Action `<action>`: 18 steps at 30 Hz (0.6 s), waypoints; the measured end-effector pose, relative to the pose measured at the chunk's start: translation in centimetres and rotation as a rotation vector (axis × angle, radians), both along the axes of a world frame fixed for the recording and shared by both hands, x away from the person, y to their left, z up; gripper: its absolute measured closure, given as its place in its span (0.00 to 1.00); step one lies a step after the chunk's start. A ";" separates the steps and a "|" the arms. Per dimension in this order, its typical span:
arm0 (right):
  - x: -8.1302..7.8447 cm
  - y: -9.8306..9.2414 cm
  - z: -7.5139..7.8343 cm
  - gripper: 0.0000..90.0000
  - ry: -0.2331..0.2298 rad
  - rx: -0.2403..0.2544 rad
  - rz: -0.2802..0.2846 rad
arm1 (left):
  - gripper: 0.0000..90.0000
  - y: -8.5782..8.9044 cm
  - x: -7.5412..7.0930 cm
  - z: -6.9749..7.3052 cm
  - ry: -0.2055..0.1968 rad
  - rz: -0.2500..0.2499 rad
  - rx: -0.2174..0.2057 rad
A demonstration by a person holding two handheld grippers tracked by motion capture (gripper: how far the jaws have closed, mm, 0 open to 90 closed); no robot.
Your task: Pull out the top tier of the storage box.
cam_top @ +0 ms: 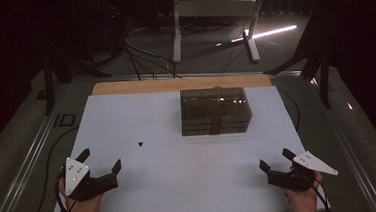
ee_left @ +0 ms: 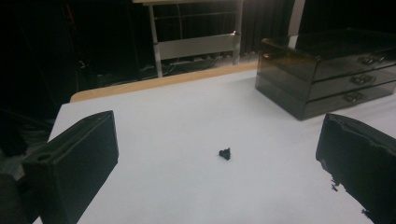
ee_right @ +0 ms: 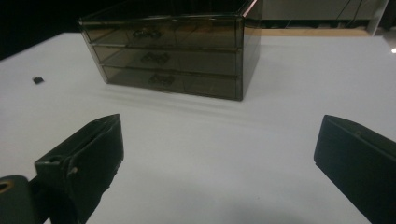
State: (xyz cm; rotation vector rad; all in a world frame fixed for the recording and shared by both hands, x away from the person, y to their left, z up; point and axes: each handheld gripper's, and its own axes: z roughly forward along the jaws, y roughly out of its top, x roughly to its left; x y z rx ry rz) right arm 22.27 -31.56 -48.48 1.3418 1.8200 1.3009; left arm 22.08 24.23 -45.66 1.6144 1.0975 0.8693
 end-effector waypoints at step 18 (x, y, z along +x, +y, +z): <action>0.1 0.0 0.2 0.02 0.004 0.019 -0.028 | 0.00 0.5 0.2 -0.5 0.016 0.040 -0.038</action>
